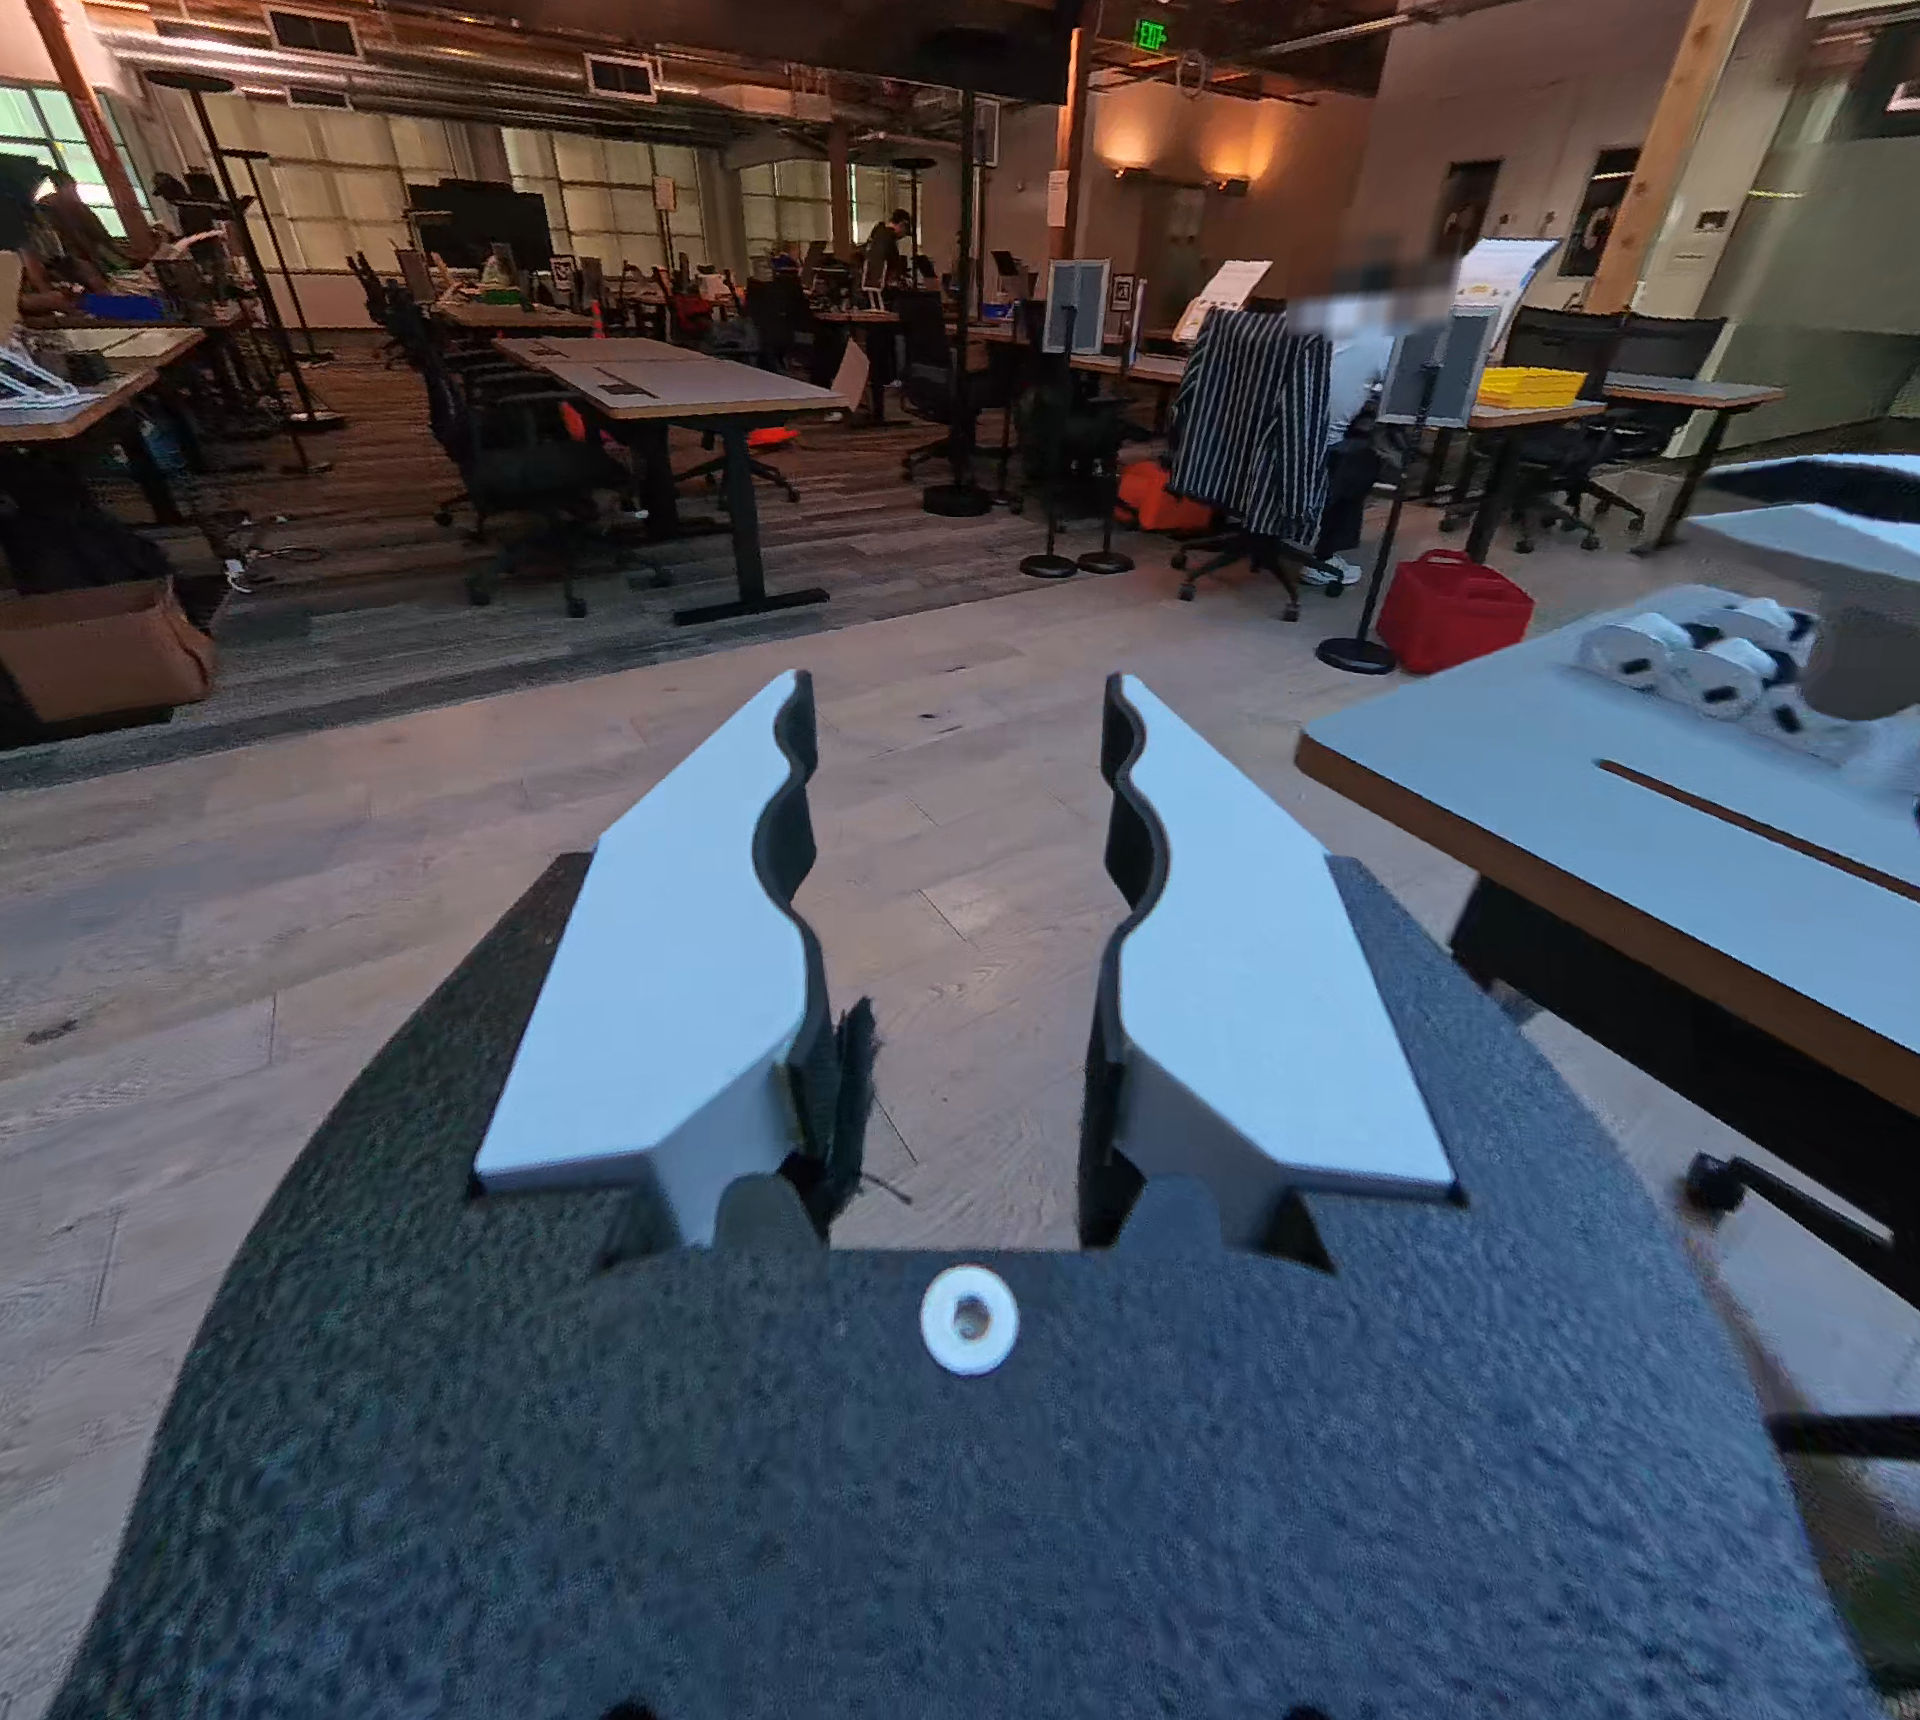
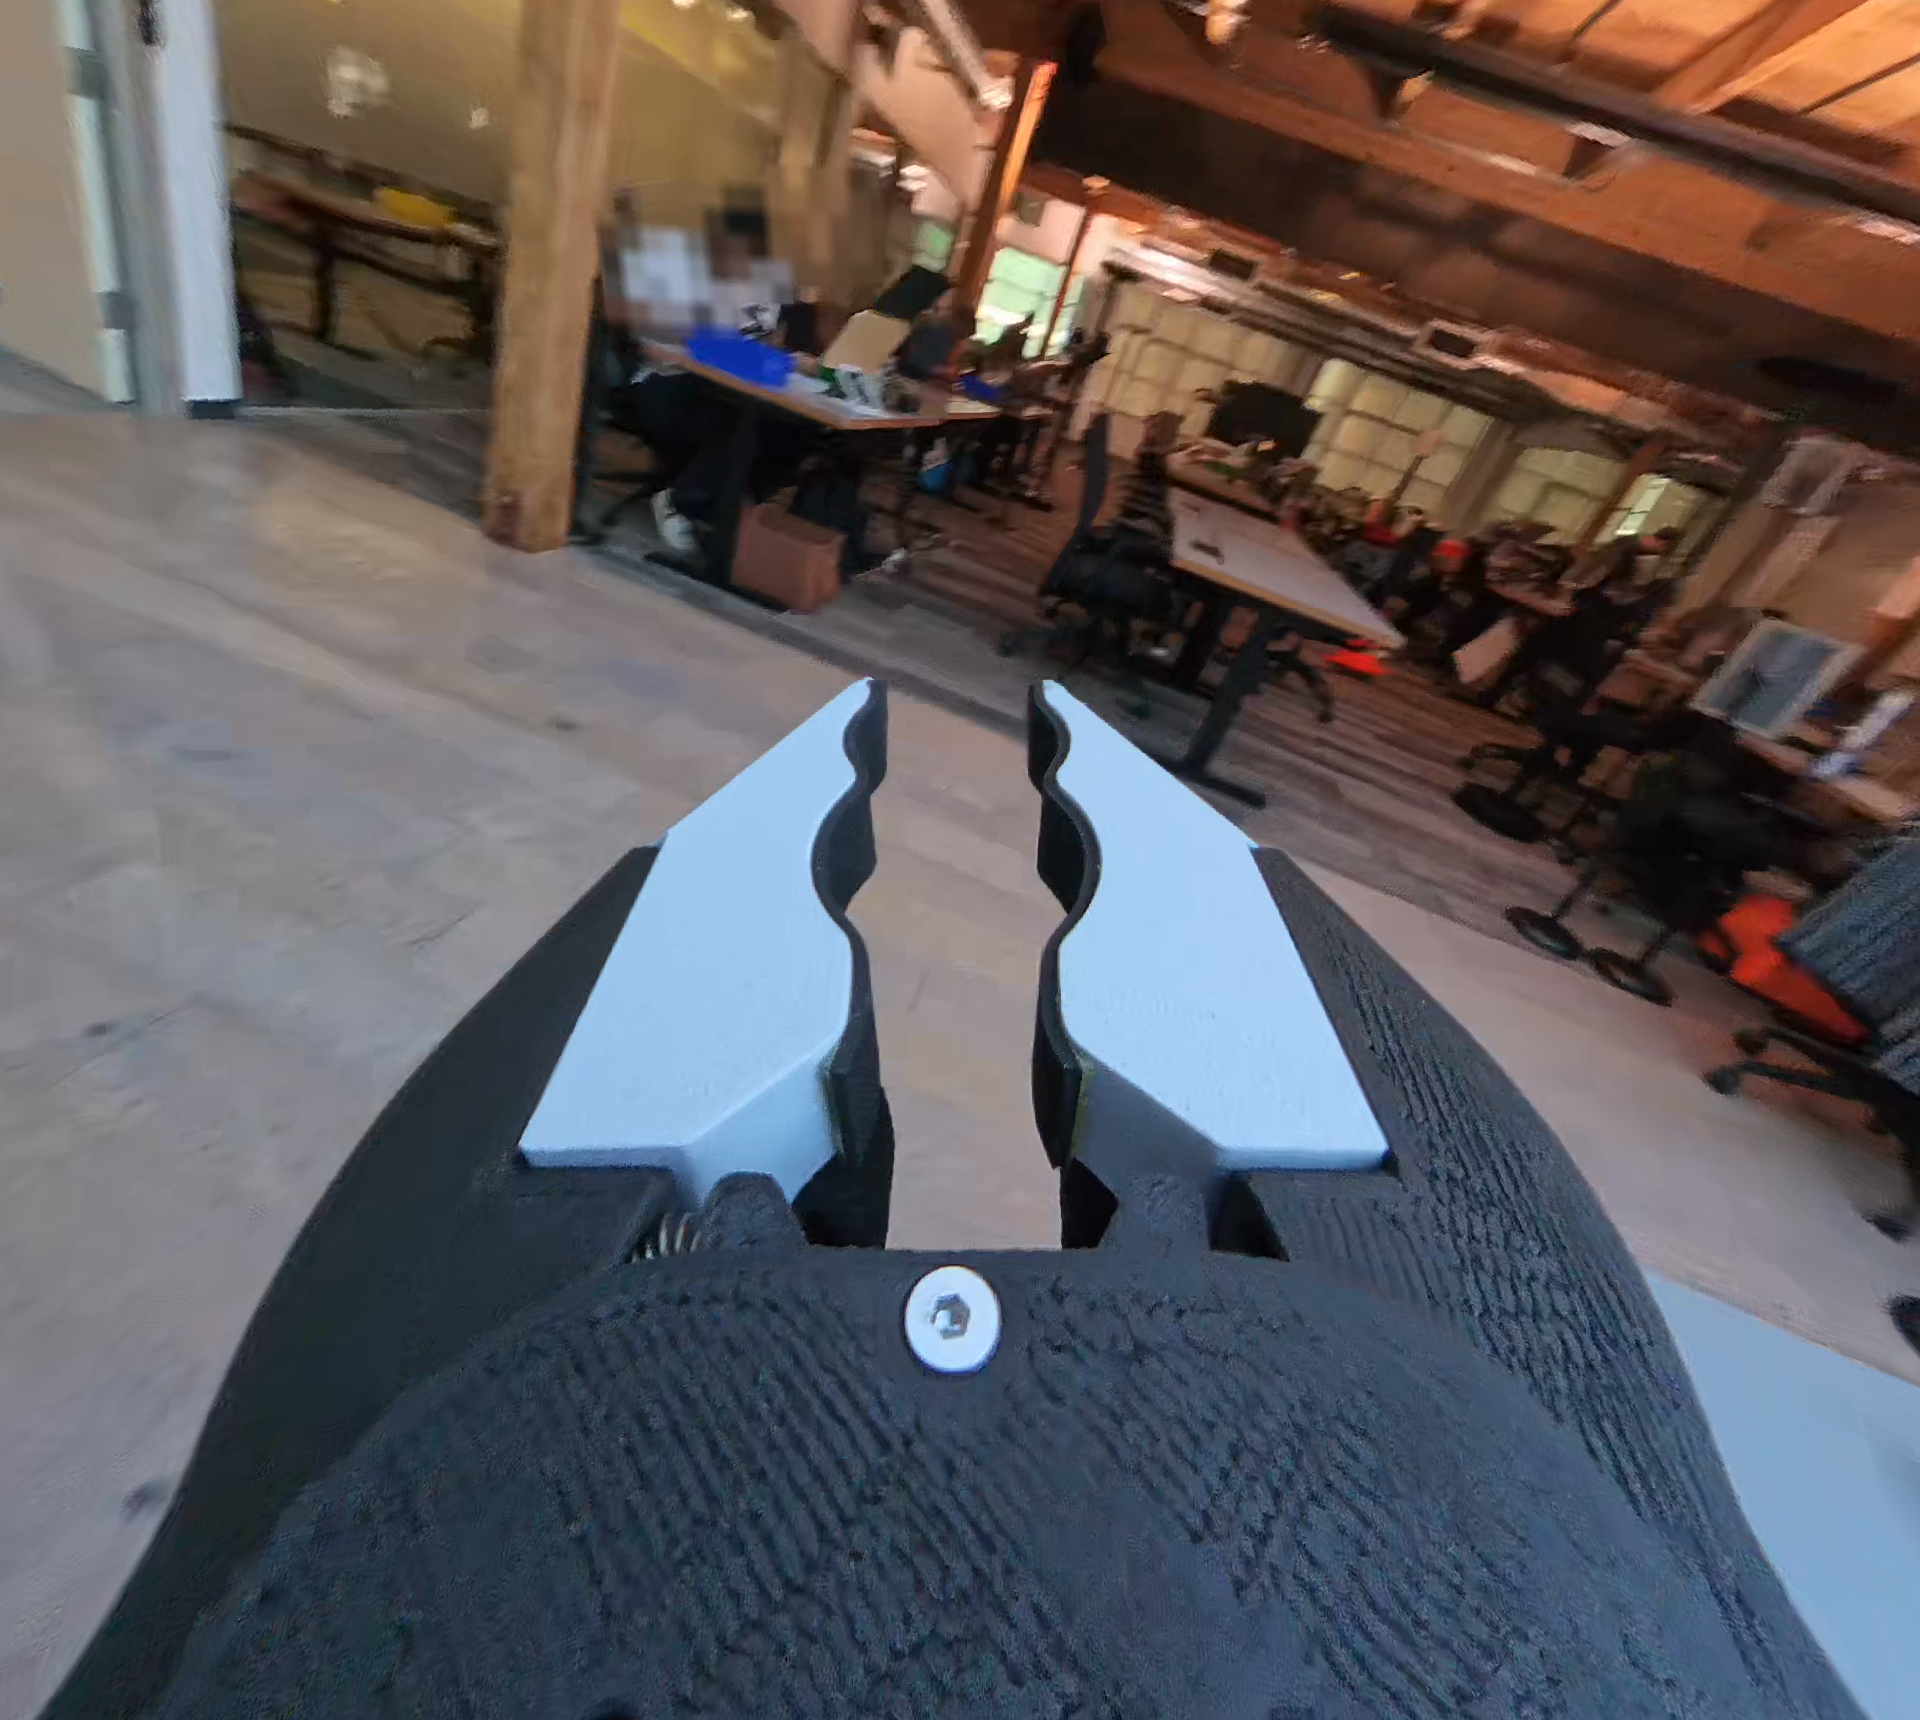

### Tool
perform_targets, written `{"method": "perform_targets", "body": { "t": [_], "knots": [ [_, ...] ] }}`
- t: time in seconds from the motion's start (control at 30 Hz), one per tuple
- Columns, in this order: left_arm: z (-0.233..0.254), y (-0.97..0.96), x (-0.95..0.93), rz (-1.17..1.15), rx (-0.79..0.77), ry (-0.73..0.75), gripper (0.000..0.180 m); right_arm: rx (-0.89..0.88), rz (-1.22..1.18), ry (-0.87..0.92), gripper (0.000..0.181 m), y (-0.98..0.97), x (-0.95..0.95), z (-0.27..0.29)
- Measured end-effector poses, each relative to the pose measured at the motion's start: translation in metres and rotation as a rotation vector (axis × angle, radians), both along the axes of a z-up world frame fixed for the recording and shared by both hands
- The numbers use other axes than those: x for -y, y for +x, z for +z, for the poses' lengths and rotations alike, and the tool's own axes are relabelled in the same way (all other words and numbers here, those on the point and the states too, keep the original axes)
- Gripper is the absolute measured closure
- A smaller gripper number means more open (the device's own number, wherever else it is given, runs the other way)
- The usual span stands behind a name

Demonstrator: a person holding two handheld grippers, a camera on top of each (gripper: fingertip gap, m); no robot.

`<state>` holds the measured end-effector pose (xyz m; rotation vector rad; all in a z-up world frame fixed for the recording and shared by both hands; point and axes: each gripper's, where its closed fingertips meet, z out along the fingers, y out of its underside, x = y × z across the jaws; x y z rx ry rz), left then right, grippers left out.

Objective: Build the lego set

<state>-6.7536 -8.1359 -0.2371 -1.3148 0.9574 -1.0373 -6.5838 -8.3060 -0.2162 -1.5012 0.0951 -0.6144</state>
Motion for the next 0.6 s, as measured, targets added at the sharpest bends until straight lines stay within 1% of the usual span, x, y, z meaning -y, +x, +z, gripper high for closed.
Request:
{"method": "perform_targets", "body": {
  "t": [0.07,0.1,0.2,0.3,0.4,0.47,0.6],
  "knots": [
    [-0.001,0.049,-0.056,0.0,0.023,-0.004,0.129,0.065,-0.066,0.093,0.159,0.048,-0.029,0.015],
    [0.002,0.075,-0.081,-0.01,0.034,0.001,0.131,0.076,-0.077,0.108,0.161,0.071,-0.047,0.02],
    [0.014,0.166,-0.141,-0.098,-0.009,-0.005,0.137,-0.004,-0.153,0.085,0.161,0.151,-0.097,0.033],
    [0.023,0.259,-0.185,-0.184,-0.019,0.03,0.149,0.015,-0.239,0.117,0.162,0.225,-0.125,0.048],
    [0.022,0.353,-0.214,-0.268,-0.035,0.02,0.155,0.003,-0.354,0.084,0.161,0.301,-0.137,0.039],
    [0.02,0.419,-0.224,-0.324,-0.016,0.024,0.157,0.028,-0.436,0.075,0.163,0.351,-0.136,0.032],
    [0.011,0.539,-0.25,-0.369,0.006,0.082,0.163,0.014,-0.558,0.103,0.169,0.462,-0.137,0.017]
  ]
}}
